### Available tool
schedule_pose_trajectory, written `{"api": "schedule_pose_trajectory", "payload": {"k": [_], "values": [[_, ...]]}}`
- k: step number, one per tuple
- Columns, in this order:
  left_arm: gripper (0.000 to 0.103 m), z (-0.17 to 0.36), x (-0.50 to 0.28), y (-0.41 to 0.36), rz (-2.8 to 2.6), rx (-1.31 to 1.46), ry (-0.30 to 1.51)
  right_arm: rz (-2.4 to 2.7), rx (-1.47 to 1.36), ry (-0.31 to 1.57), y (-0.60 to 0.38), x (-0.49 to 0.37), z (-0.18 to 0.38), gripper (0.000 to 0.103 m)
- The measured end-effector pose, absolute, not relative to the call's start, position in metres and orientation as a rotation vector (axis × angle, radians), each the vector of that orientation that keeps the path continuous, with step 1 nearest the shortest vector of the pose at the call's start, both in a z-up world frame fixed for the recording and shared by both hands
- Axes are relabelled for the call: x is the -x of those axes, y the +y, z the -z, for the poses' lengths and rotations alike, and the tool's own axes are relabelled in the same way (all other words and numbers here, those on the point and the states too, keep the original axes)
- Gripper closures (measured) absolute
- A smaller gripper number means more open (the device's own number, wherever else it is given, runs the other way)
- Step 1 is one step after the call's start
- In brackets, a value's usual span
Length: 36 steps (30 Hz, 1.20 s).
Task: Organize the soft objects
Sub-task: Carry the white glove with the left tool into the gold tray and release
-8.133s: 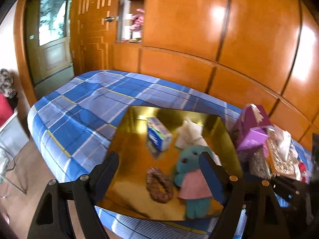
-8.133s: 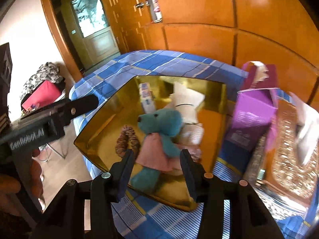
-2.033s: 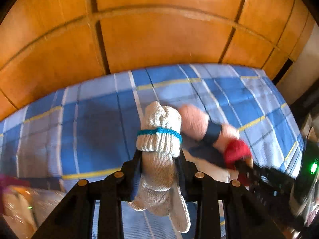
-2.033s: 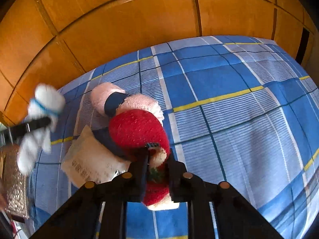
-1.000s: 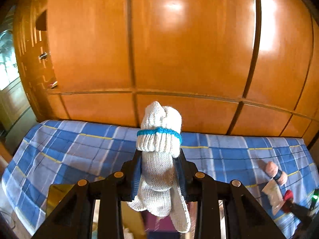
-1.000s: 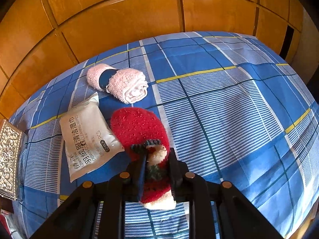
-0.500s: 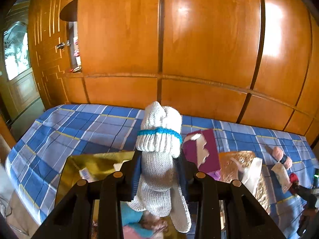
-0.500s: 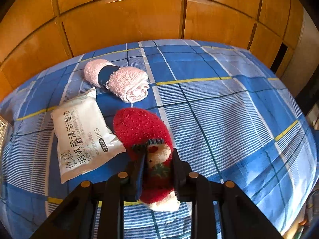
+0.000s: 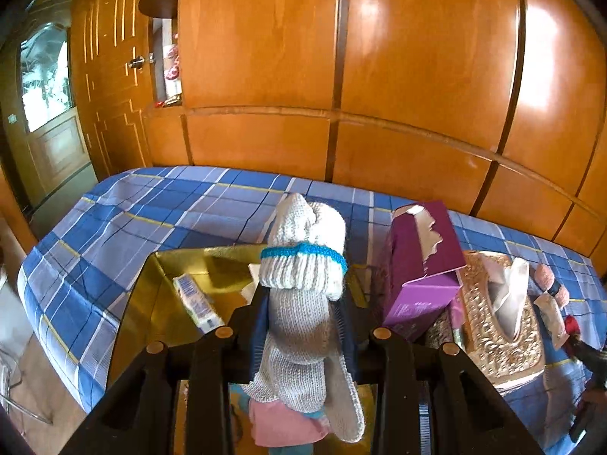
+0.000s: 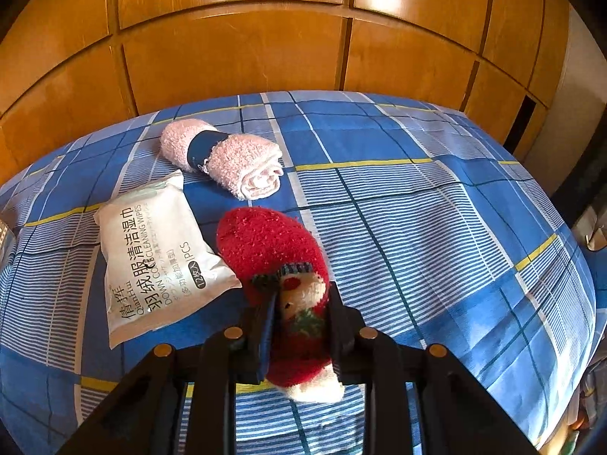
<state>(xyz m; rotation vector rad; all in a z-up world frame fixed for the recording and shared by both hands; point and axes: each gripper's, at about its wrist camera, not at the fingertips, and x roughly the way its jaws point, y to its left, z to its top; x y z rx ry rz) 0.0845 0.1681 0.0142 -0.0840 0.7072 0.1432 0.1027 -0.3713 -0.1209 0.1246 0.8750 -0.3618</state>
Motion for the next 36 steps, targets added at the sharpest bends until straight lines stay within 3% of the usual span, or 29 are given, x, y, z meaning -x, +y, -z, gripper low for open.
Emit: {"api": "schedule_pose_trajectory", "payload": {"k": [8,20,23,26,36], "values": [[0.068,0.018,-0.079,0.197,-0.193,0.142,0.781,0.366,-0.116,0.861,-0.369,-0.100,0.121,0.078],[0.068,0.054,-0.074,0.293,-0.308,0.441,0.875,0.365,-0.119,0.854,-0.369,-0.098,0.121,0.078],[0.062,0.051,-0.081,0.296,-0.303,0.463,0.873,0.365,-0.120,0.853,-0.370,-0.097,0.121,0.078],[0.048,0.044,-0.089,0.291,-0.307,0.407,0.849,0.365,-0.121,0.852,-0.369,-0.097,0.121,0.078],[0.038,0.041,-0.073,0.293,-0.417,0.312,0.833,0.366,-0.118,0.851,-0.369,-0.097,0.121,0.078]]}}
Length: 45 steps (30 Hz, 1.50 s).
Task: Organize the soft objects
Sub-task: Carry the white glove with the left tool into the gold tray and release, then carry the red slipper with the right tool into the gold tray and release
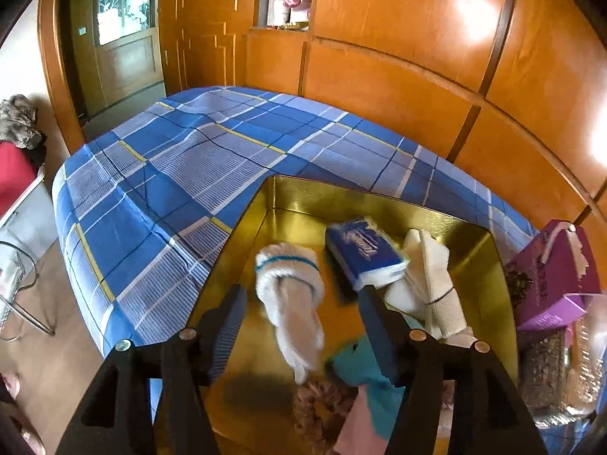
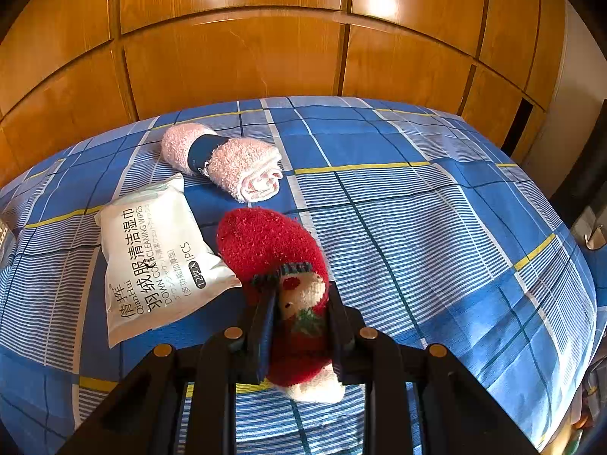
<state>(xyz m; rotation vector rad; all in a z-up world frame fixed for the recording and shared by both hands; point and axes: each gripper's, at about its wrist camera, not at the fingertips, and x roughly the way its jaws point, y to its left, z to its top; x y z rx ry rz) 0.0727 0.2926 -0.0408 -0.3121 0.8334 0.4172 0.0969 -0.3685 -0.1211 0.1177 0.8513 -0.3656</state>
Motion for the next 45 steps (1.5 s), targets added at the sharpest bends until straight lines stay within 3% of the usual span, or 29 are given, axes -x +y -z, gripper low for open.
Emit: {"api": "schedule_pose_trajectory", "payload": {"k": [10,23,45], "values": [[0.026,0.019,-0.052,0.232,-0.286,0.209,0.766,0.365,-0.120,0.851,-0.369,-0.096,0.121,0.078],[0.025,0.009,-0.041,0.180,-0.174,0.105,0.748,0.380,-0.199,0.905,-0.375,-0.105,0.113,0.084],[0.025,0.023,-0.031,0.178,-0.147,0.111,0.770,0.159,-0.155,0.802,-0.302,-0.139,0.013,0.086]]}}
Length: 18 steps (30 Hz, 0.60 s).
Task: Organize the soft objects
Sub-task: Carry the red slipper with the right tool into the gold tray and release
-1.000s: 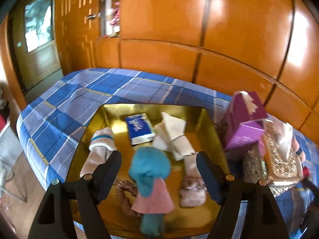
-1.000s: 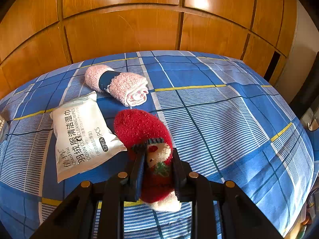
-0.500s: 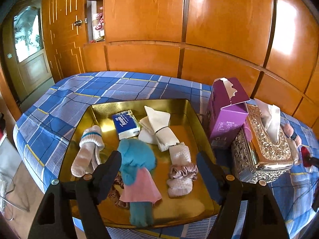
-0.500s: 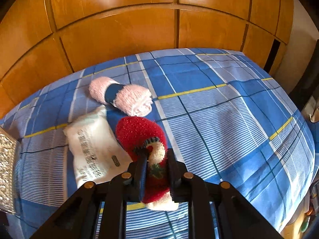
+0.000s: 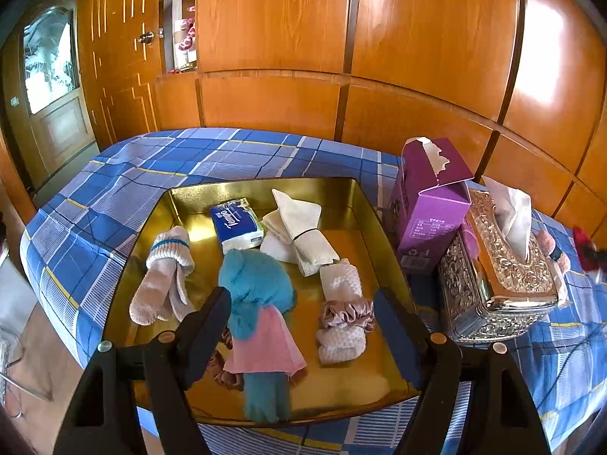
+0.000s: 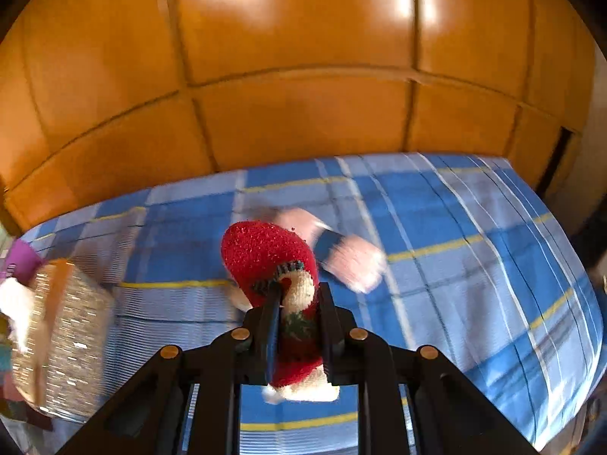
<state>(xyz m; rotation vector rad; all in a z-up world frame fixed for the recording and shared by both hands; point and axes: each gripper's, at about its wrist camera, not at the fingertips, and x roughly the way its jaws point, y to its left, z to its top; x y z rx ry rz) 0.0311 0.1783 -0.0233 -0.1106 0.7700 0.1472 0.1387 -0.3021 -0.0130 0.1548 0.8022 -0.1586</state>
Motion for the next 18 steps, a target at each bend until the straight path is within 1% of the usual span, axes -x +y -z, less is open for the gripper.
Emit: {"api": "schedule_pose_trajectory", "payload": {"k": [7,18], "values": [[0.025,0.023,-0.030,0.180,-0.147,0.115,0.771,-0.029,-0.061,0.752,-0.226,-0.159,-0.026,0.086],[0.025,0.022,-0.027,0.186,-0.154,0.127,0.771,-0.298,0.028,0.688,-0.113,-0.151,-0.057,0.087]]}}
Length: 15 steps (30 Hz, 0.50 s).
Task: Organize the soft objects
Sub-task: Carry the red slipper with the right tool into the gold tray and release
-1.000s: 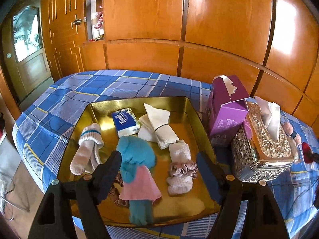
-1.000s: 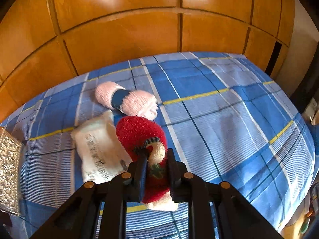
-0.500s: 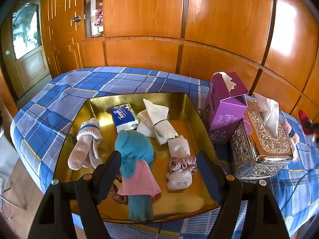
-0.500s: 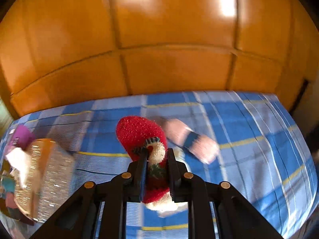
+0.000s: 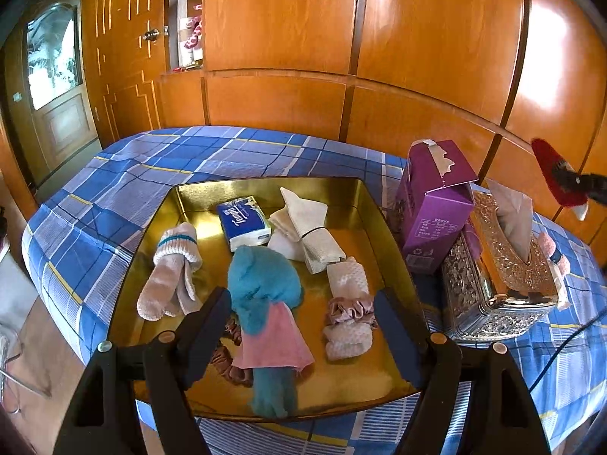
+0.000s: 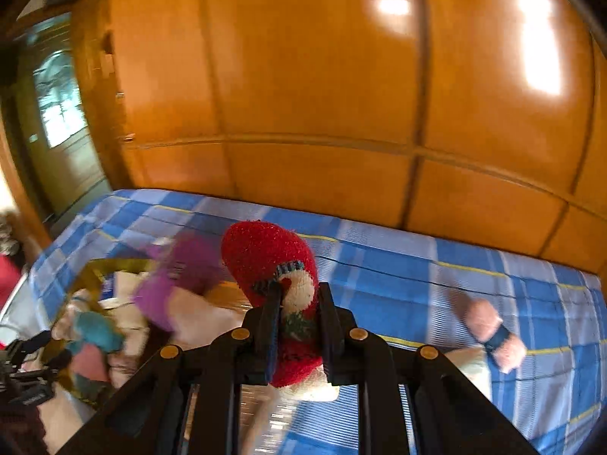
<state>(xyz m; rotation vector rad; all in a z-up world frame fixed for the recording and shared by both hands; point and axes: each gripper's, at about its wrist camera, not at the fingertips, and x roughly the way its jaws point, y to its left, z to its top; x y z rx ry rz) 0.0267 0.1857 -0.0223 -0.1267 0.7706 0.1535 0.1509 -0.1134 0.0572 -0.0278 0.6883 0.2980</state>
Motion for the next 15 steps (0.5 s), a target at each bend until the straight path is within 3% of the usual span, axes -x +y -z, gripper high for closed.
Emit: {"api": "schedule_pose_trajectory", "payload": {"k": [15], "values": [[0.025,0.021,-0.017,0.226,-0.266,0.172,0.755,-0.655,0.172,0.670,0.030,-0.107,-0.054,0.086]]}}
